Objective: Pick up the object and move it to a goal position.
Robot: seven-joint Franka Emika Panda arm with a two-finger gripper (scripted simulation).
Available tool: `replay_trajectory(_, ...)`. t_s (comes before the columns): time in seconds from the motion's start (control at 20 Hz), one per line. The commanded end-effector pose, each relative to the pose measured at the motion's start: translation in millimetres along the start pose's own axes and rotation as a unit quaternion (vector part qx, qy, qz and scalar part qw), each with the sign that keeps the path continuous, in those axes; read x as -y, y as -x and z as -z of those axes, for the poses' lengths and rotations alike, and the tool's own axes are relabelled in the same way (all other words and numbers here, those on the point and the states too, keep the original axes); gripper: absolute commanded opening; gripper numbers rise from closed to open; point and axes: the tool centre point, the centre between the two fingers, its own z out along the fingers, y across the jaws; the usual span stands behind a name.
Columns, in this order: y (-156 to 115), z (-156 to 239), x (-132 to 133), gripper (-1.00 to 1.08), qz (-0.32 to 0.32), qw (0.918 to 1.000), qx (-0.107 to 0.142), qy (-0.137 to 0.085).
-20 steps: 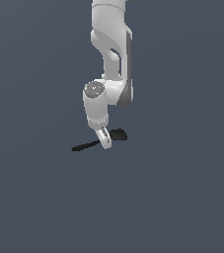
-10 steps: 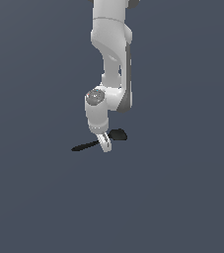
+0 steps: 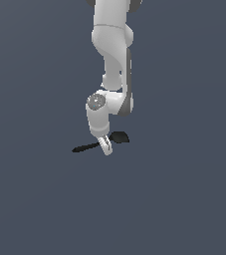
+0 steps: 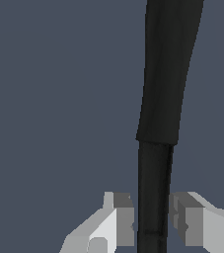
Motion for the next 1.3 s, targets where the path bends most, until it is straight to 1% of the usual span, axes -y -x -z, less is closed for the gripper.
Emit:
replay_trajectory(0.0,0,0,1,-1.00,0.001,1.0000,0.000,-0.001)
replay_trajectory(0.4,-1,1,0,-1.00,0.000,1.0000,0.000,0.000)
replay_trajectory(0.65,-5,13,-4,-1.00,0.000,1.0000,0.000,0.000)
replay_trajectory(0.95,-17,44,-13,-1.00,0.000,1.0000,0.000,0.000)
replay_trajectory(1.25,-37,95,-29,-1.00,-0.001,1.0000,0.000,-0.001)
